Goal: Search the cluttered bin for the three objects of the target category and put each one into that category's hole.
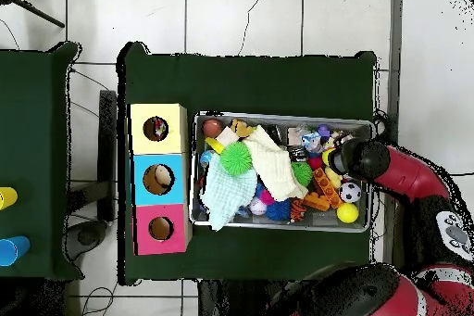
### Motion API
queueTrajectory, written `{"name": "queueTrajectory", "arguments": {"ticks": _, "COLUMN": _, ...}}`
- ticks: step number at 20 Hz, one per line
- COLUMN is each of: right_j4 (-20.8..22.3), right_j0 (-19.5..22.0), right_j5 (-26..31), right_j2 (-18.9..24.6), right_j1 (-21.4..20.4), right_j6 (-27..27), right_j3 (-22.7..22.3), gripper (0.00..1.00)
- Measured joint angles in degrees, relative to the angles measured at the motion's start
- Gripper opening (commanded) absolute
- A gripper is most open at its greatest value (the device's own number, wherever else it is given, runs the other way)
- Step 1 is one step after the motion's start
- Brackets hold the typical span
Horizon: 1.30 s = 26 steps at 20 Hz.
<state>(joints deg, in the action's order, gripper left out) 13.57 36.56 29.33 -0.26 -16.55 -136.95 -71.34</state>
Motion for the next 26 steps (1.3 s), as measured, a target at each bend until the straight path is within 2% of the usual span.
{"name": "queueTrajectory", "arguments": {"ticks": 9, "right_j4": 0.02, "right_j0": 0.6, "right_j5": -0.05, "right_j2": 0.72, "right_j1": -0.6, "right_j6": 0.0, "right_j3": -0.91, "gripper": 1.0}}
{"name": "queueTrajectory", "arguments": {"ticks": 16, "right_j4": -0.07, "right_j0": 2.26, "right_j5": -0.14, "right_j2": 3.25, "right_j1": -3.31, "right_j6": 0.0, "right_j3": -3.65, "gripper": 1.0}}
{"name": "queueTrajectory", "arguments": {"ticks": 22, "right_j4": -0.53, "right_j0": 3.79, "right_j5": -0.08, "right_j2": 5.72, "right_j1": -5.5, "right_j6": 0.0, "right_j3": -3.93, "gripper": 1.0}}
{"name": "queueTrajectory", "arguments": {"ticks": 26, "right_j4": -0.53, "right_j0": 4.31, "right_j5": -0.08, "right_j2": 6.98, "right_j1": -5.55, "right_j6": 0.0, "right_j3": -3.81, "gripper": 1.0}}
